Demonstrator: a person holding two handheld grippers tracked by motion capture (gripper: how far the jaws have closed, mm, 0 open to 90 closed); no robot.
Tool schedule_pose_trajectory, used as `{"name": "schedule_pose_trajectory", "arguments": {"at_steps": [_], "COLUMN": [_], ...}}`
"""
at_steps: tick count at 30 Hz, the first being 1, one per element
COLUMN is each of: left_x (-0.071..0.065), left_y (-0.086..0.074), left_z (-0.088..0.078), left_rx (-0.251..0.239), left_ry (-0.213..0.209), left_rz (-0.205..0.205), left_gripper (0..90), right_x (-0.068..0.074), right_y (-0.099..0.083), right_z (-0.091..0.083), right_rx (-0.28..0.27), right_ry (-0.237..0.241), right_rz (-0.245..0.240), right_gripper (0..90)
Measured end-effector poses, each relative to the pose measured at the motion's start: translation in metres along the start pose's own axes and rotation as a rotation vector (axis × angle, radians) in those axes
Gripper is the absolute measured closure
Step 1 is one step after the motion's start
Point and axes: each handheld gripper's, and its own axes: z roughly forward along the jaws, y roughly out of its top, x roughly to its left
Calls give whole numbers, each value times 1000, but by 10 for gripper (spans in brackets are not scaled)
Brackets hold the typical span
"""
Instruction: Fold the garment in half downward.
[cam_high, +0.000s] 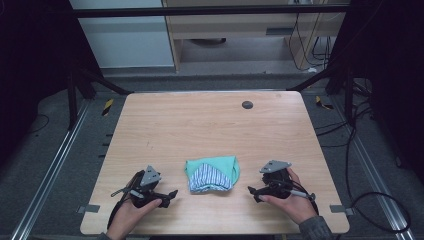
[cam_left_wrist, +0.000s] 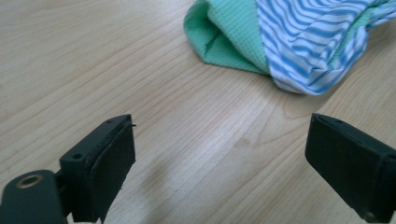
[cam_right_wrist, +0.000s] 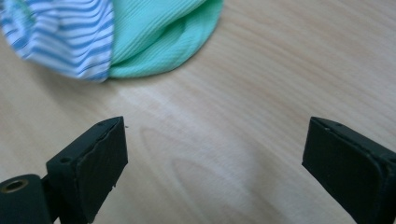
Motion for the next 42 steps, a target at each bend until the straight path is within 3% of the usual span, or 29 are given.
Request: {"name": "schedule_pose_trajectory", "arguments": {"at_steps": [5,14,25,42], "left_x": [16,49,89,109], "left_y": [2,6,3,19], "left_z": [4,7,9,32], "left_rx": [15,84,84,65], "left_ry": [18,71,119,154], "left_rz": [-18,-1,-81,-103], "left_gripper": [71,71,69,57], "right_x": [-17,-42,-56,-85], "right_y": [7,14,24,32], "right_z": [5,18,32,55], "right_rx": [-4,17,35,13], "right_ry": [-31,-49,-71,-169], "right_rz": [29,92,123,250], "right_gripper": [58,73,74,82]}}
